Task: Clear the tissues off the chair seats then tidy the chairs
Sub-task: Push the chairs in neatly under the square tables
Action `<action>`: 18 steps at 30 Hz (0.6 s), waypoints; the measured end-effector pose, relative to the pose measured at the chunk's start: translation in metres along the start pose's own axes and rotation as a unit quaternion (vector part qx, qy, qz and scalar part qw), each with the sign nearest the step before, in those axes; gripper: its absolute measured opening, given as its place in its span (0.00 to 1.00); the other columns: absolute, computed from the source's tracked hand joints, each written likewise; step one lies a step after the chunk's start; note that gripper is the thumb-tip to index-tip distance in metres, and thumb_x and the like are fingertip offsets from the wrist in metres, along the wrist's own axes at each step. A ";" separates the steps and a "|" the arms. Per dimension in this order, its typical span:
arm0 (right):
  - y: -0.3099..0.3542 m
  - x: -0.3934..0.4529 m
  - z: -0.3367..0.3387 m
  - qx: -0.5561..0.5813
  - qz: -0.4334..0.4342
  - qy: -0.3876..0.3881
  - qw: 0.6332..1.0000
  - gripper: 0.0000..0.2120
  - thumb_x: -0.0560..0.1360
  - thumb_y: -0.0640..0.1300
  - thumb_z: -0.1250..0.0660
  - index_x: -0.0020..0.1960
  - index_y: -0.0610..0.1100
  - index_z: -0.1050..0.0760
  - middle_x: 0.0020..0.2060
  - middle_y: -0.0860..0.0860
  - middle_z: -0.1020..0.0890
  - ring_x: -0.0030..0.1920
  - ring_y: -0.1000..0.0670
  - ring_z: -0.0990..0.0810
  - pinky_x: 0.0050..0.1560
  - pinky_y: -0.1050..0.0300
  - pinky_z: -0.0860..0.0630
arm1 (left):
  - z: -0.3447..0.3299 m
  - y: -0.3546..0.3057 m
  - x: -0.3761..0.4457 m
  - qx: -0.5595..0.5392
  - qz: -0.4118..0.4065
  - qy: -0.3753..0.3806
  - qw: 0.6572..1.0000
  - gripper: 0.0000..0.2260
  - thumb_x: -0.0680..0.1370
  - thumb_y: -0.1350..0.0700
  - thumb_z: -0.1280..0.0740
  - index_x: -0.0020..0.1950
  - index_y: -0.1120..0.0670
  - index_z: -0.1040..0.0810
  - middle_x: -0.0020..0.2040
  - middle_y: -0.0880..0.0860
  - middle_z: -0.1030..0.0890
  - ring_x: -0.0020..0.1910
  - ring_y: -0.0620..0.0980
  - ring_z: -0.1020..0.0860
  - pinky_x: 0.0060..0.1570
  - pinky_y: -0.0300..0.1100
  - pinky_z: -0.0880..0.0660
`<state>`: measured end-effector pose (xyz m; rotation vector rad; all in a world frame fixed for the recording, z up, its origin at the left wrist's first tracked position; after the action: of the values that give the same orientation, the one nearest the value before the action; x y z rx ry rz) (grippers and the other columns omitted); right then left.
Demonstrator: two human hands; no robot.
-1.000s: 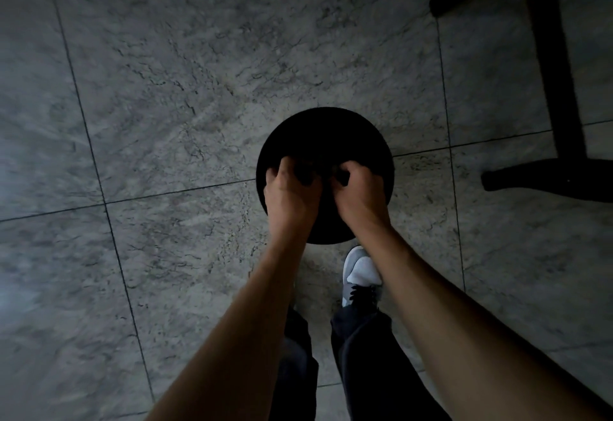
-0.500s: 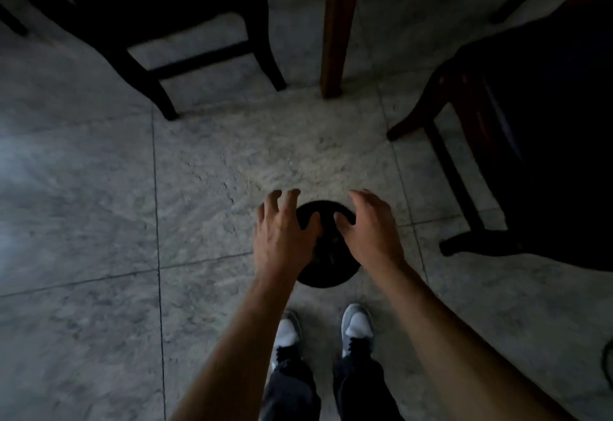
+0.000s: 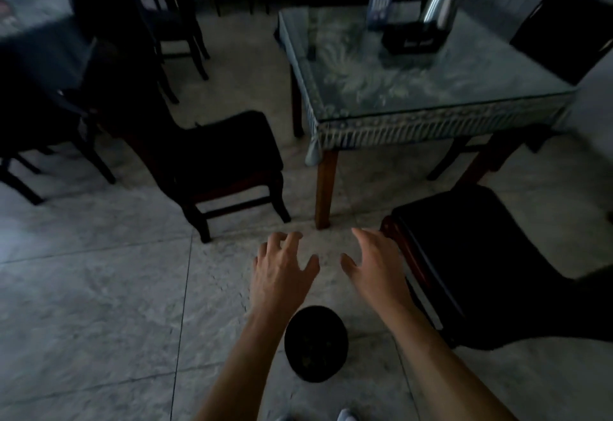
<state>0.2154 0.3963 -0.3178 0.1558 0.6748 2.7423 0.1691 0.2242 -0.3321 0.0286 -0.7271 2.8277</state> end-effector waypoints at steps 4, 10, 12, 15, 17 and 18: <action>0.034 -0.007 0.063 -0.015 0.004 -0.022 1.000 0.26 0.76 0.54 0.33 0.71 0.46 0.32 0.66 0.49 0.27 0.66 0.46 0.29 0.63 0.48 0.31 | 0.060 -0.044 -0.001 0.016 -0.023 -0.028 0.999 0.25 0.74 0.36 0.36 0.68 0.44 0.32 0.65 0.50 0.28 0.63 0.54 0.29 0.58 0.49 0.28; 0.065 -0.007 0.132 -0.019 0.021 -0.047 0.998 0.27 0.74 0.55 0.33 0.71 0.49 0.32 0.66 0.49 0.27 0.66 0.43 0.29 0.63 0.46 0.31 | 0.130 -0.096 -0.001 0.029 -0.045 -0.063 0.997 0.24 0.73 0.36 0.37 0.65 0.45 0.30 0.65 0.50 0.28 0.63 0.55 0.29 0.58 0.50 0.28; 0.071 -0.009 0.151 -0.024 0.026 -0.053 0.998 0.25 0.75 0.55 0.33 0.69 0.49 0.31 0.66 0.48 0.27 0.66 0.43 0.30 0.62 0.45 0.31 | 0.145 -0.106 -0.004 0.036 -0.048 -0.075 0.995 0.24 0.73 0.36 0.36 0.65 0.45 0.30 0.64 0.50 0.28 0.62 0.54 0.29 0.58 0.50 0.28; 0.072 -0.013 0.166 -0.019 0.029 -0.051 0.998 0.25 0.75 0.56 0.34 0.69 0.49 0.31 0.65 0.48 0.28 0.67 0.44 0.31 0.64 0.44 0.33 | 0.154 -0.110 -0.005 0.045 -0.041 -0.079 0.995 0.25 0.73 0.36 0.37 0.67 0.44 0.31 0.64 0.49 0.28 0.62 0.53 0.28 0.57 0.49 0.27; 0.068 -0.012 0.171 -0.022 0.028 -0.044 0.998 0.28 0.75 0.57 0.35 0.72 0.49 0.34 0.68 0.48 0.30 0.69 0.43 0.33 0.66 0.43 0.33 | 0.156 -0.112 -0.004 0.052 -0.036 -0.084 0.994 0.26 0.73 0.35 0.36 0.67 0.44 0.30 0.63 0.49 0.28 0.61 0.53 0.28 0.56 0.49 0.26; 0.066 -0.010 0.172 -0.021 0.027 -0.040 0.999 0.29 0.75 0.58 0.35 0.73 0.49 0.35 0.70 0.48 0.31 0.70 0.43 0.34 0.67 0.42 0.33 | 0.157 -0.113 -0.003 0.053 -0.033 -0.089 0.994 0.26 0.72 0.35 0.36 0.67 0.44 0.30 0.62 0.49 0.27 0.60 0.54 0.27 0.55 0.50 0.26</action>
<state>0.2379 0.4123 -0.1356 0.2773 0.5998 2.7820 0.1912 0.2448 -0.1415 0.3198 -0.5984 2.8214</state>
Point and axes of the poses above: each hand's wrist, its own x-axis towards the middle knuckle, its own z-axis out of the back of the hand, y = z × x, the point moved 7 cm from there along x, towards the middle knuckle
